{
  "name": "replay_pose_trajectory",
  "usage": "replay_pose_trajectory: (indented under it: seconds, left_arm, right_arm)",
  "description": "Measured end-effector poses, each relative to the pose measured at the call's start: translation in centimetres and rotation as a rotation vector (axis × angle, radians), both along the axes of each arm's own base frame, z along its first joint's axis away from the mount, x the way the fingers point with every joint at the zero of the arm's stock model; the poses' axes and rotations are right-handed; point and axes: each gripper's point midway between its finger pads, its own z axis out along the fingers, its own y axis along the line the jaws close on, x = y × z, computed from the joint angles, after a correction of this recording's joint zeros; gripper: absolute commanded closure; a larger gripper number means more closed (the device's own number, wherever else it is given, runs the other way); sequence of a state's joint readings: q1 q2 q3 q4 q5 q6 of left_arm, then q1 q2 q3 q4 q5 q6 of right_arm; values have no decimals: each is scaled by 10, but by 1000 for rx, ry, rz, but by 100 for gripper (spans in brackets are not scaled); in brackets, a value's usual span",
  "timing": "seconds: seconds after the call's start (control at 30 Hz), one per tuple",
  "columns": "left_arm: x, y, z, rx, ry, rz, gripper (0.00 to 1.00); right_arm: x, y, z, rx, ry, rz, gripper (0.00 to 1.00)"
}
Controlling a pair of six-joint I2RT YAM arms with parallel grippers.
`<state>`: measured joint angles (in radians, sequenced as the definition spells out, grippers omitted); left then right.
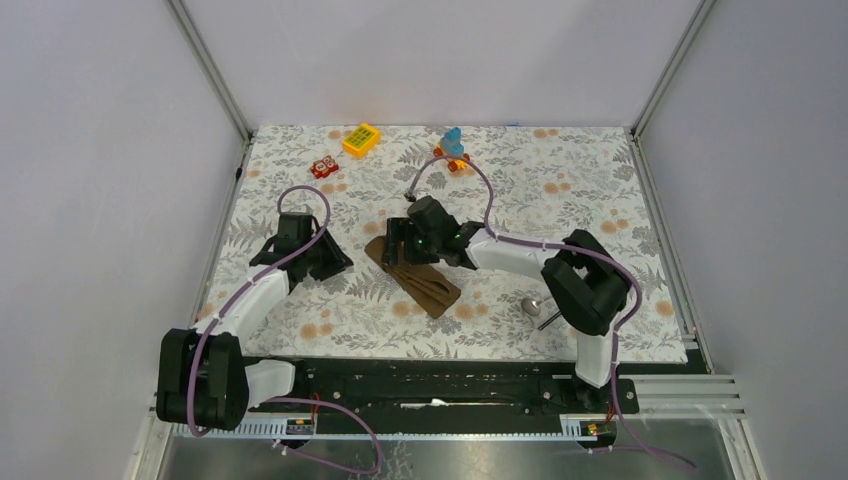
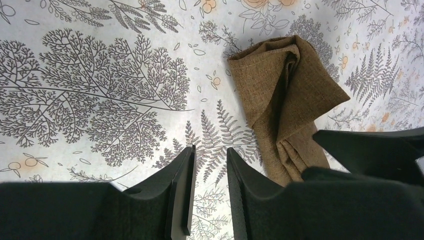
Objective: Fold the napkin into a case and place the utensils inside
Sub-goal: Fold the 2/3-rectangle-folded napkin at the center of the board, then pick up the top corner of the smaller rectangle folded napkin from the center of the board.
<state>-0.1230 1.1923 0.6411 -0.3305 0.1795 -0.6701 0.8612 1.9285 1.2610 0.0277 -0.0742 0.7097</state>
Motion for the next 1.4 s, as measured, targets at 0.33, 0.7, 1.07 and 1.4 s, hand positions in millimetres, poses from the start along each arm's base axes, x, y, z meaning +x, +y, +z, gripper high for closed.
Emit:
replay_pose_trajectory:
  seconds: [0.33, 0.7, 1.07, 1.4]
  left_arm:
    - [-6, -13, 7, -64, 1, -53, 56]
    - [-7, -26, 2, -121, 34, -104, 53]
    - [2, -42, -1, -126, 33, -142, 53]
    - [19, -54, 2, -64, 10, -154, 52]
  right_arm:
    - [14, -21, 33, -52, -190, 257, 28]
    - [41, -17, -1, 18, -118, 251, 36]
    - [42, -7, 2, 75, -113, 251, 51]
    - [44, -3, -2, 92, -100, 240, 66]
